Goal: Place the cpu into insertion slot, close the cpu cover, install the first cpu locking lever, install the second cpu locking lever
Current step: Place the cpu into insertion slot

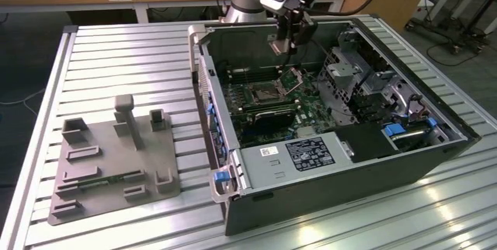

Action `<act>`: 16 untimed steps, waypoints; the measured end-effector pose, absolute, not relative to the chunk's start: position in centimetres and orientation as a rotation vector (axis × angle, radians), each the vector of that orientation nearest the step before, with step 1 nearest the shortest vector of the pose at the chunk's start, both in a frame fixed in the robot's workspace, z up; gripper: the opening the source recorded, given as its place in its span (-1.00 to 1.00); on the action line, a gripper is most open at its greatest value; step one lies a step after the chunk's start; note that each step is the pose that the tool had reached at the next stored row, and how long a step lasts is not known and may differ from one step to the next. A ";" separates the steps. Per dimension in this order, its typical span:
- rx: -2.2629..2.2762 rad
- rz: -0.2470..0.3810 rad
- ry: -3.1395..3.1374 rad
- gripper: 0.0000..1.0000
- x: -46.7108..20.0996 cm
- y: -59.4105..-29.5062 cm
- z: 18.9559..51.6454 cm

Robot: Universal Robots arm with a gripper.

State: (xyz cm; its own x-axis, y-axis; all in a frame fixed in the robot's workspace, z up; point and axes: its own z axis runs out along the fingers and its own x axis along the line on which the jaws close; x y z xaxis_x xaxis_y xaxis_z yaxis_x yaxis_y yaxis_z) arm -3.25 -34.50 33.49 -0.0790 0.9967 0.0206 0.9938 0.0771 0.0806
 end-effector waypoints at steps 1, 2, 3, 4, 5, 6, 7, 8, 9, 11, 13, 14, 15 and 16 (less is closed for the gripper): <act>2.116 0.111 2.267 0.08 -3.3 -34.5 33.4; 2.127 0.108 2.259 0.08 -3.2 -34.5 33.3; 2.138 0.106 2.250 0.08 -3.3 -34.5 33.2; 2.146 0.102 2.243 0.08 -3.3 -34.5 33.1; 2.153 0.099 2.238 0.08 -3.3 -34.5 33.0; 2.159 0.095 2.235 0.08 -3.2 -34.5 33.0; 2.164 0.090 2.235 0.08 -3.2 -34.5 32.9; 2.169 0.085 2.235 0.08 -3.2 -34.5 32.9; 2.174 0.080 2.234 0.08 -3.2 -34.5 32.8; 2.183 0.070 2.235 0.08 -3.2 -34.5 32.6; 2.186 0.065 2.237 0.08 -3.3 -34.5 32.4; 2.186 0.065 2.238 0.08 -3.2 -34.4 32.3; 2.186 0.064 2.238 0.08 -3.2 -34.4 32.2; 2.187 0.063 2.239 0.08 -3.2 -34.4 32.1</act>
State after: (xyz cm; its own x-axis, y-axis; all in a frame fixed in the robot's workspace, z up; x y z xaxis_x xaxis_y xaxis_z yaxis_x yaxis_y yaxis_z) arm -3.25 -34.37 32.06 -0.0238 0.9995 0.0200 0.9991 0.0230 0.0367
